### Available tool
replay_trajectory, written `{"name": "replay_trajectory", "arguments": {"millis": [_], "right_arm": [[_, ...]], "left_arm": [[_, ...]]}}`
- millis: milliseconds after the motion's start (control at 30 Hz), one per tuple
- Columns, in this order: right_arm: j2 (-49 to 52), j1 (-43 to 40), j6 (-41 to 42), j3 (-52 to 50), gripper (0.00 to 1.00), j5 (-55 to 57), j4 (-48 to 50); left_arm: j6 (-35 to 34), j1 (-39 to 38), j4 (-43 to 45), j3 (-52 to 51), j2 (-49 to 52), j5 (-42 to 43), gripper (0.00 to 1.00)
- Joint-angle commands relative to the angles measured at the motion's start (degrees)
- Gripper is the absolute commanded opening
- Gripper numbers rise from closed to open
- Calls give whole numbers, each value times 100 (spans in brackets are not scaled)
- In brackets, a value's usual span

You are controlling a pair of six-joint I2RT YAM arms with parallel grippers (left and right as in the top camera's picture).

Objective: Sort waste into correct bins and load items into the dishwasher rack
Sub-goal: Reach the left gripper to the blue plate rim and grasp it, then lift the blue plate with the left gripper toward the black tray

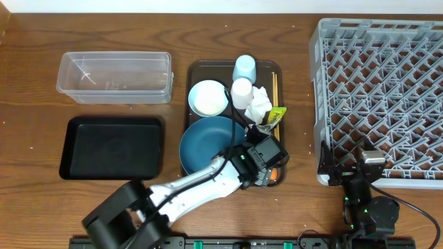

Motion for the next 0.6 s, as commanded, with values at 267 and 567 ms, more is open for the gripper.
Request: {"name": "replay_trajectory", "arguments": {"millis": [267,567], "right_arm": [[-35,-105,-9,-20,99,35,-7],[-35,-105,-9,-20,99,35,-7]], "left_arm": [[-48,13,-28,118,214,-313,85],[-46,13,33,118,214,-433,58]]}}
